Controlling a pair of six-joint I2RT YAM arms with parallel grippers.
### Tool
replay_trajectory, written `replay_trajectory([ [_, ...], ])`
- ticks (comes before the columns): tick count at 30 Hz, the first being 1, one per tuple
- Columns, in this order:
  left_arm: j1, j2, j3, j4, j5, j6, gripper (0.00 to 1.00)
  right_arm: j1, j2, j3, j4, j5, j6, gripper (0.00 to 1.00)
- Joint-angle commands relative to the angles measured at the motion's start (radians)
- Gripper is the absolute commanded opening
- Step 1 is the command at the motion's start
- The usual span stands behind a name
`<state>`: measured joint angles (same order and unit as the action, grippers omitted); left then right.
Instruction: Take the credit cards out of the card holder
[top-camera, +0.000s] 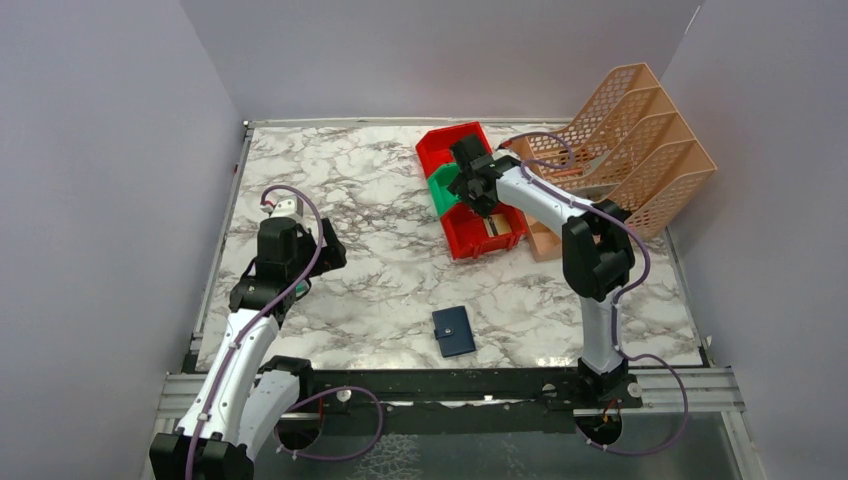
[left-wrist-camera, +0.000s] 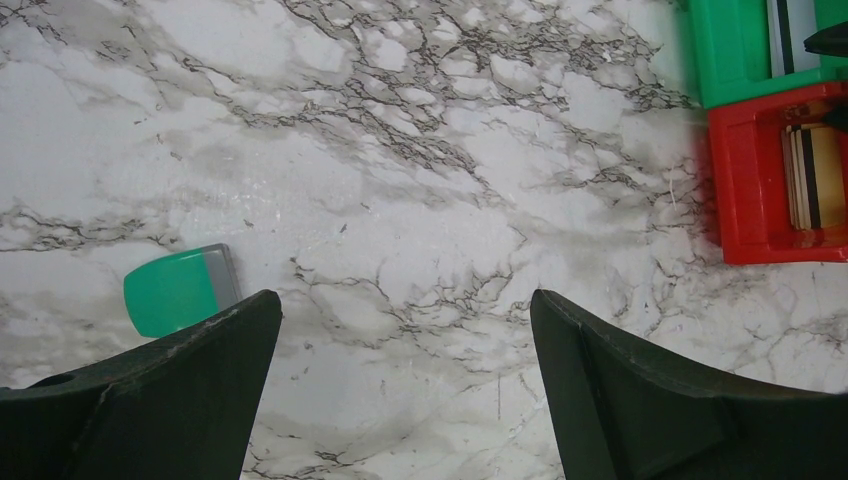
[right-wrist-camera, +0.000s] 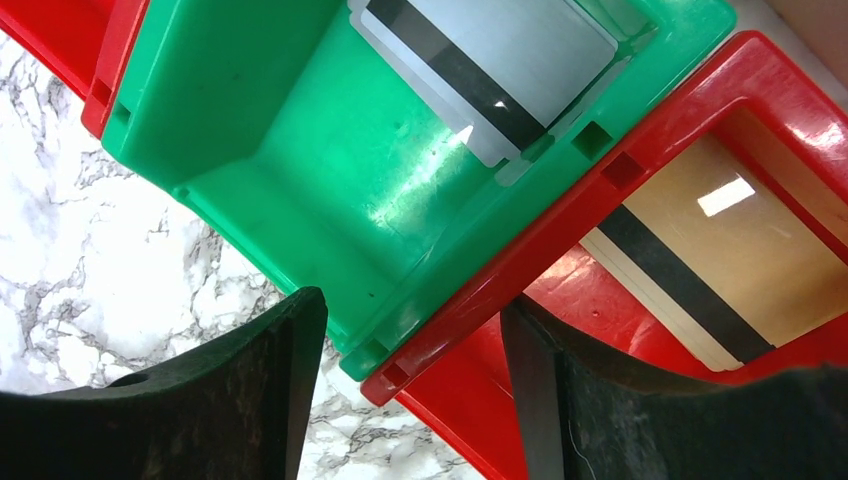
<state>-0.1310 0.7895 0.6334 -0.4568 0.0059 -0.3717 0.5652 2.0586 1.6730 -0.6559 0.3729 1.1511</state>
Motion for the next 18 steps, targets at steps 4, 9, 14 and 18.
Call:
replay_trajectory([
  [4, 0.005, 0.001, 0.014, 0.003, -0.011, 0.014, 0.99, -0.005, 0.006, -0.001, 0.005, -0.029, -0.002, 0.63],
  [9, 0.005, 0.001, 0.013, 0.003, -0.012, 0.014, 0.99, -0.005, -0.007, -0.029, 0.012, -0.046, -0.006, 0.59],
  [14, 0.005, 0.002, 0.012, 0.003, -0.012, 0.014, 0.99, -0.005, -0.022, -0.060, 0.011, -0.067, -0.018, 0.54],
  [18, 0.005, 0.001, 0.012, 0.004, -0.011, 0.014, 0.99, -0.005, -0.043, -0.098, 0.020, -0.090, -0.038, 0.53],
])
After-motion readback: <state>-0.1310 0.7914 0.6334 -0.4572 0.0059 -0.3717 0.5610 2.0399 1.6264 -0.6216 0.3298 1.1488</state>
